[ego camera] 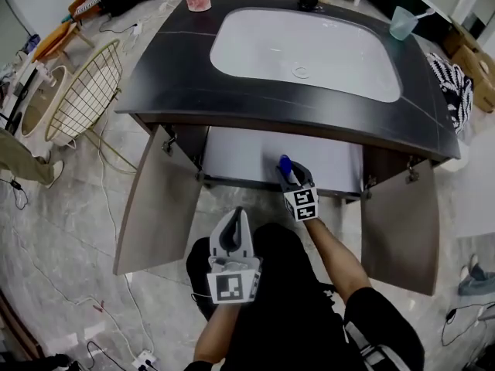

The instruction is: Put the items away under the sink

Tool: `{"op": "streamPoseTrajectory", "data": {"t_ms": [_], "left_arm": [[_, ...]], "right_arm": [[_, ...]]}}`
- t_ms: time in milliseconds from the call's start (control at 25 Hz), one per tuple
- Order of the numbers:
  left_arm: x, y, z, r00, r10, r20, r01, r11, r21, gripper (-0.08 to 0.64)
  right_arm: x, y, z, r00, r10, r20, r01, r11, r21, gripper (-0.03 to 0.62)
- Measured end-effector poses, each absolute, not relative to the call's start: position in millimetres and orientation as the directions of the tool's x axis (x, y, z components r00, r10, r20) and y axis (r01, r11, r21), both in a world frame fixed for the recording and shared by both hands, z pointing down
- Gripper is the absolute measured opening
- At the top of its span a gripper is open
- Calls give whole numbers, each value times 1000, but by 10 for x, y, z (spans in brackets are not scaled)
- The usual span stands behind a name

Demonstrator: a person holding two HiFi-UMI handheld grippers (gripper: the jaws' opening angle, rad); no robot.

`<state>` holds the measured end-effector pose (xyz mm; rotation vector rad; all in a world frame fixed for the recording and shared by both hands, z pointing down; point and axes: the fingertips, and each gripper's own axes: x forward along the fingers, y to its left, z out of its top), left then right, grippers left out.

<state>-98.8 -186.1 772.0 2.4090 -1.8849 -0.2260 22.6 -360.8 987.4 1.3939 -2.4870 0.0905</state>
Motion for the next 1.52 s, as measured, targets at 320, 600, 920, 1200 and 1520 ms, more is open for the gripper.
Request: {"op": "streamPoseTrajectory", "data": {"t_ms": [320, 600, 920, 1200, 1520], "left_arm": [[-969, -1865, 7817, 251, -966, -61, -956, -257, 140, 14], [-933, -1853, 7876, 263, -963, -52, -953, -268, 141, 14], [-912, -1893, 7931, 268, -962, -46, -951, -272, 143, 14], [-877, -1885, 7915, 270, -961, -55, -951, -275, 140, 14], [-863, -1902, 7933, 279, -959, -56, -948, -284, 143, 14]], "right_arm": [[293, -3820, 10160, -469, -835, 287, -855, 511, 88, 150], [359, -3949, 10376, -460, -834, 305, -860, 504, 80, 150], [359, -4020, 10494, -455, -836, 308, -867, 495, 63, 151], [417, -3968, 10524, -446, -832, 329, -870, 489, 58, 152], [452, -3932, 10454, -450, -826, 339, -870, 491, 39, 165]]}}
